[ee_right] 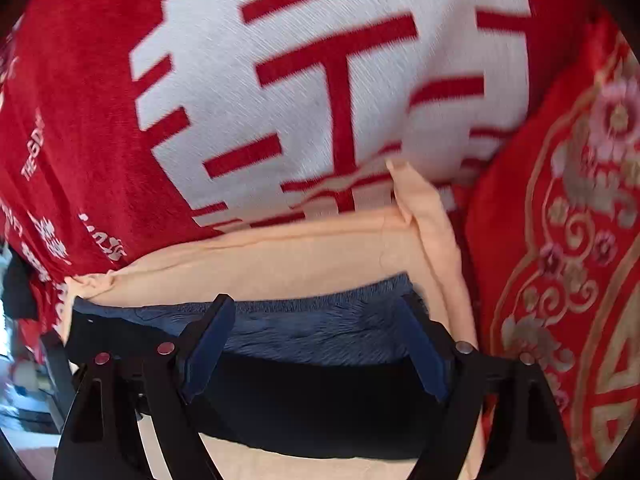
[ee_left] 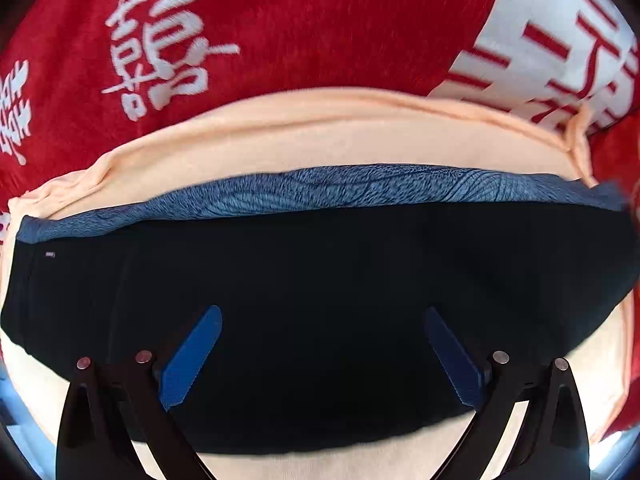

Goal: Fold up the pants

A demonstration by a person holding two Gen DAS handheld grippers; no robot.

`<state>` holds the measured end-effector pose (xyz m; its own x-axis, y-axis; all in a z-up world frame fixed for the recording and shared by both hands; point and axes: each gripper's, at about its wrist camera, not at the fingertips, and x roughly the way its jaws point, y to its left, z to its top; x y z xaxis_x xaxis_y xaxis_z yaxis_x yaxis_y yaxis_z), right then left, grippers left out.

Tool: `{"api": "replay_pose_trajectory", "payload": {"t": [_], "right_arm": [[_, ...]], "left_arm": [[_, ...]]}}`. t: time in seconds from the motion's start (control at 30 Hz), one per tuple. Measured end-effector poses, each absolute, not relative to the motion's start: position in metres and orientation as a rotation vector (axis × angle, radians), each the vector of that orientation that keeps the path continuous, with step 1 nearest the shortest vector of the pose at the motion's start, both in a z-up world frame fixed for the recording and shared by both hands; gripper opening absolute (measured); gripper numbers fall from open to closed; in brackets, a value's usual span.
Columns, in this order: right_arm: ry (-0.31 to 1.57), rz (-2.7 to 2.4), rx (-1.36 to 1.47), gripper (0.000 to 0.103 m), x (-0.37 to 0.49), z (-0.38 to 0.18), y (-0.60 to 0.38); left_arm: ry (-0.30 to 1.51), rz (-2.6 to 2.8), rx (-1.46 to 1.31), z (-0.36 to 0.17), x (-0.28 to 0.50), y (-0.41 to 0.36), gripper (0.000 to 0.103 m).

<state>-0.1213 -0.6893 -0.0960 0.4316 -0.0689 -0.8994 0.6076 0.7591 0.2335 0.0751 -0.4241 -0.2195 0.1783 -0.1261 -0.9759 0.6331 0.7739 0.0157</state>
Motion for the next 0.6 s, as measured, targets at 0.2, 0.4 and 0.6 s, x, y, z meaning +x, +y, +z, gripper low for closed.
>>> {"api": "replay_pose_trajectory", "payload": {"t": [0.2,0.4,0.6], "right_arm": [[1.098,-0.488,0.808,0.07,-0.188,-0.129,-0.657],[1.08,-0.684,1.136,0.046,-0.243,-0.203,-0.673],[1.048,-0.652,0.907,0.013,-0.212,-0.164,-0.685]], "left_arm": [[1.346,-0.519,0.471,-0.241,0.084,-0.422,0.101],[1.329,-0.54,0.488,-0.245,0.085,-0.423,0.102],[1.31,-0.522,0.539,-0.236,0.088,-0.431,0.102]]}}
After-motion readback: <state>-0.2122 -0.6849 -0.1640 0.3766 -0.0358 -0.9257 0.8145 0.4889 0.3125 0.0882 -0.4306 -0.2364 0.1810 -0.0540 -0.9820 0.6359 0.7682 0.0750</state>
